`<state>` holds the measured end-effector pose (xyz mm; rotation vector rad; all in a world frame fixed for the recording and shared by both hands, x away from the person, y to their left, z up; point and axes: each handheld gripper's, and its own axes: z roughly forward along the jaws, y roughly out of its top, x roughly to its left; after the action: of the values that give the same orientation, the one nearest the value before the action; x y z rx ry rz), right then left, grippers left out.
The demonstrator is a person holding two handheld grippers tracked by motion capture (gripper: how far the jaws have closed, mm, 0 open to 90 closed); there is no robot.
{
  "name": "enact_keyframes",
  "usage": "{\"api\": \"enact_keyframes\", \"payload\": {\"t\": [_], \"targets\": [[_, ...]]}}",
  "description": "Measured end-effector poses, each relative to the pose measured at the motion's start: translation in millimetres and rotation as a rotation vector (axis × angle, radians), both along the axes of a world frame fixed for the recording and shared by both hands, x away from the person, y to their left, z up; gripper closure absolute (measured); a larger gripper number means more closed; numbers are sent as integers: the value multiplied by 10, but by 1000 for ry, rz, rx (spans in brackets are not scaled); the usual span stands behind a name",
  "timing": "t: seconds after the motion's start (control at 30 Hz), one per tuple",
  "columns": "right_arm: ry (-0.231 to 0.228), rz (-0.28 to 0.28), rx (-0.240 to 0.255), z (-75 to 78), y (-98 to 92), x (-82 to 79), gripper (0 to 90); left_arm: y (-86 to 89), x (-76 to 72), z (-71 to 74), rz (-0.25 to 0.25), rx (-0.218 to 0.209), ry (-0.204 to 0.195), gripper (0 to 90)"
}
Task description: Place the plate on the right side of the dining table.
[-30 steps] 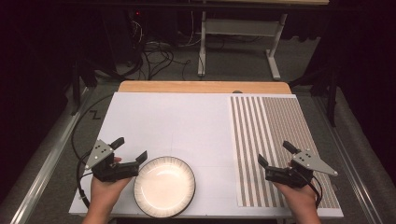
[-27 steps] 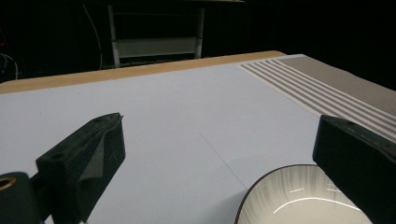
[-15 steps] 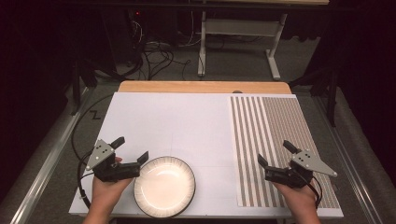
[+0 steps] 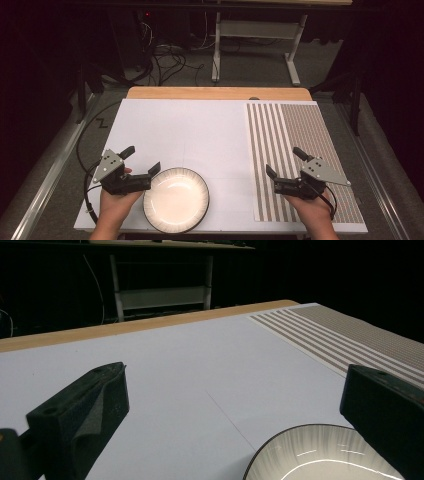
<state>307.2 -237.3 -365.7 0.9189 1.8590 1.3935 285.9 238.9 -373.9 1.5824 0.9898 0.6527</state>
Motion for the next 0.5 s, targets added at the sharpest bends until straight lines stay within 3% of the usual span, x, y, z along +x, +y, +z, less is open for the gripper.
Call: {"api": "enact_keyframes", "payload": {"t": [0.33,0.5], "targets": [[4,79,-16,101,239,63,12,-36,13,-4,-31,5,11,19],[14,103,-14,105,331,112,12,-47,13,-2,-23,2,6,22]]}}
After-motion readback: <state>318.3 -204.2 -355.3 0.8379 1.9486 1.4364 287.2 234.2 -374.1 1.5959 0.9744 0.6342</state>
